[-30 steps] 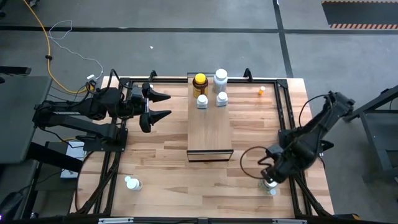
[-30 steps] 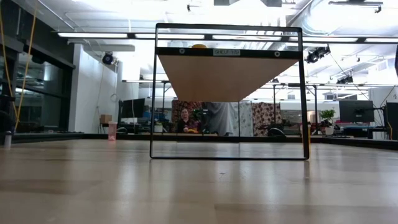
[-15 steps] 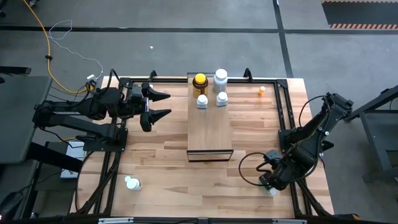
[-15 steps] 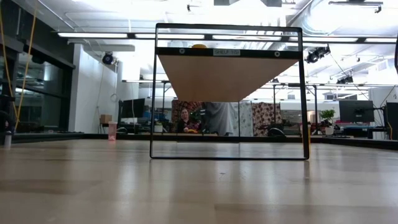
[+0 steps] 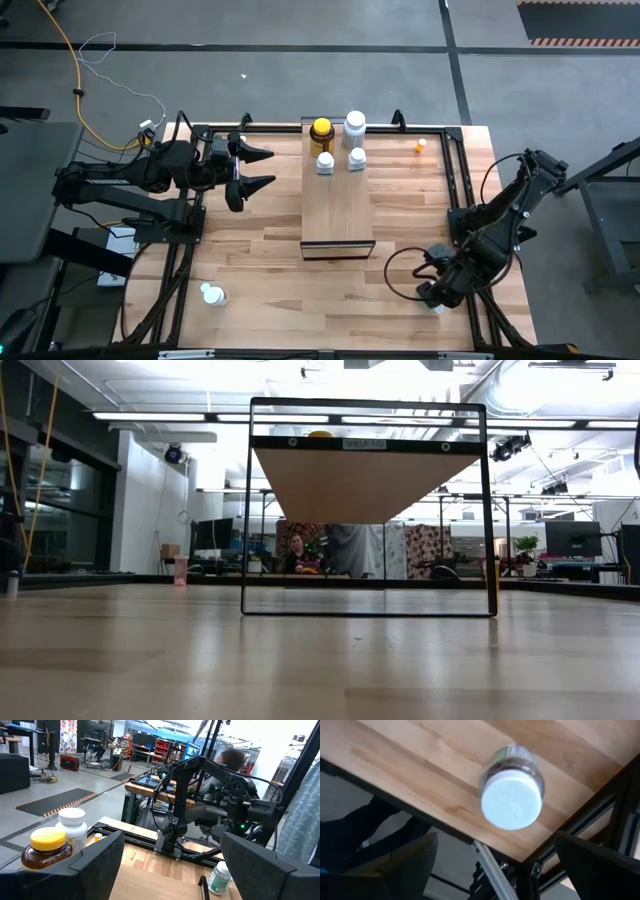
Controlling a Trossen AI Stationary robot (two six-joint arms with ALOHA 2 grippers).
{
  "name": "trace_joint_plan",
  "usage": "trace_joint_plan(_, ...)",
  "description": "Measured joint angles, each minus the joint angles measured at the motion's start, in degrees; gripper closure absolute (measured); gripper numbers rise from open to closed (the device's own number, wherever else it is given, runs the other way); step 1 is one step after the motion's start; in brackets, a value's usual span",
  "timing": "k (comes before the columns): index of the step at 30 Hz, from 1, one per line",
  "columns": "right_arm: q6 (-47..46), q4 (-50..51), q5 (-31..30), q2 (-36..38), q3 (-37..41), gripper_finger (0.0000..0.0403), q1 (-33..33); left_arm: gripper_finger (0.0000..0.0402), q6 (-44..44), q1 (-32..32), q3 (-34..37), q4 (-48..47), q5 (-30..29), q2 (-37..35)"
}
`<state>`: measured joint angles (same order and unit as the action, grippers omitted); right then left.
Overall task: Pick and place medicine bottles onto shelf by color
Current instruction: Put the transparent pill bottle on the shelf
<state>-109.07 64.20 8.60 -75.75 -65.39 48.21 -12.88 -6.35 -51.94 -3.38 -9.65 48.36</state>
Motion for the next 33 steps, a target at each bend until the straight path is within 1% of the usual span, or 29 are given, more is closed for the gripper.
trace_joint_plan(3, -1.17, -0.59, -0.33, -0.53, 0.0, 0.0015, 0.08, 0.008, 0.0, 0.0, 0.0, 0.0, 0.0, 0.0)
trace_joint_plan(6, -3.1, -0.33, 1.06, -1.63, 0.0, 0.0015, 0.08, 0.008, 0.0, 0.0, 0.0, 0.0, 0.0, 0.01)
trace_joint_plan(13, -4.95, -0.39, 1.51, -5.83, 0.0, 0.0015, 0.06, 0.008, 0.0, 0.0, 0.0, 0.02, -0.04, 0.0)
trace_joint_plan(21, -8.2, 1.22, 0.99, -9.43, 0.0, 0.0015, 0.06, 0.008, 0.0, 0.0, 0.0, 0.17, -0.09, 0.02)
trace_joint_plan(33, -9.07, 1.36, -0.01, -13.67, 0.0, 0.0015, -1.35, 0.008, -0.02, 0.0, 0.0, 0.17, -0.22, 0.02)
